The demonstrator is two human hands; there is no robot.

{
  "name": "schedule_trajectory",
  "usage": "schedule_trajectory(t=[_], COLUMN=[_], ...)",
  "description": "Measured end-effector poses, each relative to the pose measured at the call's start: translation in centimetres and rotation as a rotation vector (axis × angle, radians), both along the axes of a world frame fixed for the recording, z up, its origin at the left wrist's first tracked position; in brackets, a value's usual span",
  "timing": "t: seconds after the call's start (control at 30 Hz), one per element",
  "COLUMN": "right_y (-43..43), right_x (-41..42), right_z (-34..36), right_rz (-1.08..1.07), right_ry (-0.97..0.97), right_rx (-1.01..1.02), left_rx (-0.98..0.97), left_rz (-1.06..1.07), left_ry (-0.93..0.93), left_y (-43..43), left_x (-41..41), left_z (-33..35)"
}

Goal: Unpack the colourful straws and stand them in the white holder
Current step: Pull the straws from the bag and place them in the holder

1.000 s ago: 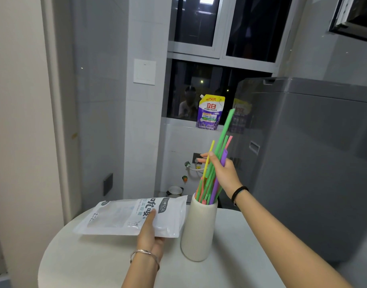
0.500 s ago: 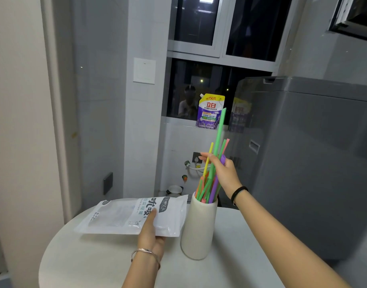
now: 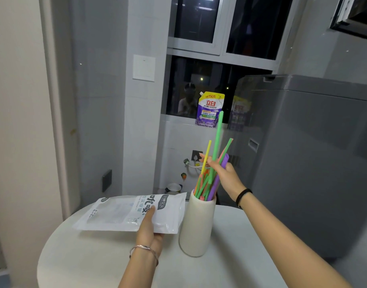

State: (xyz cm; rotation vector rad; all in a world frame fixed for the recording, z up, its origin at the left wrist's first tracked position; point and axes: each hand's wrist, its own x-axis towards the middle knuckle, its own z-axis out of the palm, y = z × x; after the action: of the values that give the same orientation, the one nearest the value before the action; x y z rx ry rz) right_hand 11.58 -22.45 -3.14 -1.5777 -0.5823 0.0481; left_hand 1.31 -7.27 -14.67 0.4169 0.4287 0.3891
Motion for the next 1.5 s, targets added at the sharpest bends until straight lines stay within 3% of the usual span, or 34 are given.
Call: schedule_trajectory(t=[0.4,0.6,0.8,0.93,1.07,1.23,1.5], right_y=[0.0,-0.5,-0.3,0.0,0.1,0.8,0.9], right_x=[0.3,0.8,0.5,0.6,0.4,0.9,0.8], right_z=[0.2,-0.7,0.6,0.5,0.2,0.4,0.3], right_rz=[-0.084,0.012,-0.126,-0.170,-0.102,-0.150,-0.217], right_ry=[-0.098,-0.081,-0.165,-0.251,-0.179,-0.183,-0.252], right_rx=[0.006,-0.221,-0.088,-0.268,-0.127,-0.139,-0.149], left_rx=[0.016,0.007,0.007,-0.001,0.053,0.185,0.186], left_rz=[-0.004,-0.017,-0.002,0.011,0.002,0.053,0.053], left_ry=[0.013,0.010,0.013,0.014,0.009,-0.005,-0.019], left_y=[-0.3,-0.2,-0.3,-0.3,-0.5,-0.7,-0.7], left_x=[0.2,0.1,0.1,-0.1,0.2,0.8,1.1], left_z=[0.0,0.1,0.1,0.1,0.8,2.1,2.4])
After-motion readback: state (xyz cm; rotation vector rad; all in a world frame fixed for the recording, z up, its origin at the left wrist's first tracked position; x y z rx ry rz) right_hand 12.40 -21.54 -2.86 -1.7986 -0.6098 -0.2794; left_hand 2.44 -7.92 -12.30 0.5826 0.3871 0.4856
